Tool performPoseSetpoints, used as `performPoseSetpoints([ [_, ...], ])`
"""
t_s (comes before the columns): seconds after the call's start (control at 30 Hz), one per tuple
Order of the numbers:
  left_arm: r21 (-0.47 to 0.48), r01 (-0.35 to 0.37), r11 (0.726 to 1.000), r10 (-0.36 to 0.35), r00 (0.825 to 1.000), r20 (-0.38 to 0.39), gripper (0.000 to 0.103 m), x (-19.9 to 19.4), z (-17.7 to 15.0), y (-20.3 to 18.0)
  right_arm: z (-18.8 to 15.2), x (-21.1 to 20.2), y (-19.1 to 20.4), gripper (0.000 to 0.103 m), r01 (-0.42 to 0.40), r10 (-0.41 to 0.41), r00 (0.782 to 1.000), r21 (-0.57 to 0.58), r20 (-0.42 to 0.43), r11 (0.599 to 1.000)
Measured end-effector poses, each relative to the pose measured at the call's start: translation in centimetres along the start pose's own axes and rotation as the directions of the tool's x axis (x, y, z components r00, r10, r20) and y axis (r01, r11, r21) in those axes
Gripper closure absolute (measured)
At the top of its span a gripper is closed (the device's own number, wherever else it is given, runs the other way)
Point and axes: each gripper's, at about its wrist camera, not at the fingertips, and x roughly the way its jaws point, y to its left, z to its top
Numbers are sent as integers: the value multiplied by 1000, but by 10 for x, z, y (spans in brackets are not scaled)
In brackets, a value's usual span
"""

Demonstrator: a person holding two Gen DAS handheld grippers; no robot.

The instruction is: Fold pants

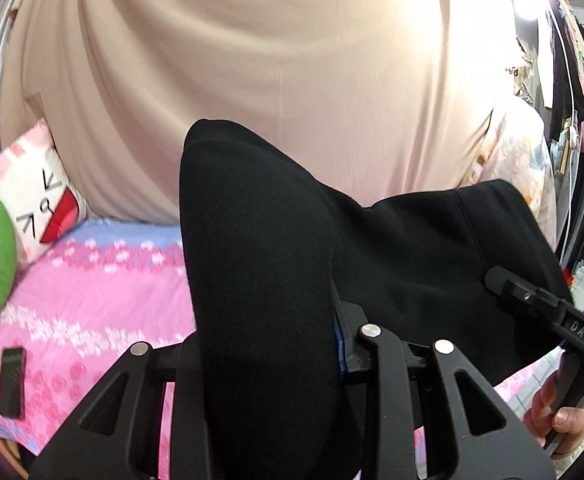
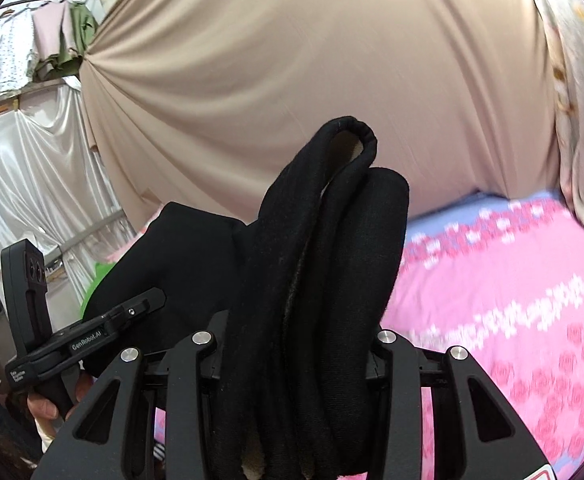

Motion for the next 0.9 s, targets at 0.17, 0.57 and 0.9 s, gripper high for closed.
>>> performPoseSetpoints([
  [0.17,25,-27,999,25,998,60,73,3,21,-2,26,5,10,64,-4,6,999,-46,52,999],
  [0.57,41,-61,997,55,989,138,73,37,74,2,75,42,11,64,0,9,994,-90,104,996],
  [0.9,31,-89,995,86,993,85,72,114,101,19,100,116,-18,64,16,-11,998,-77,62,997],
])
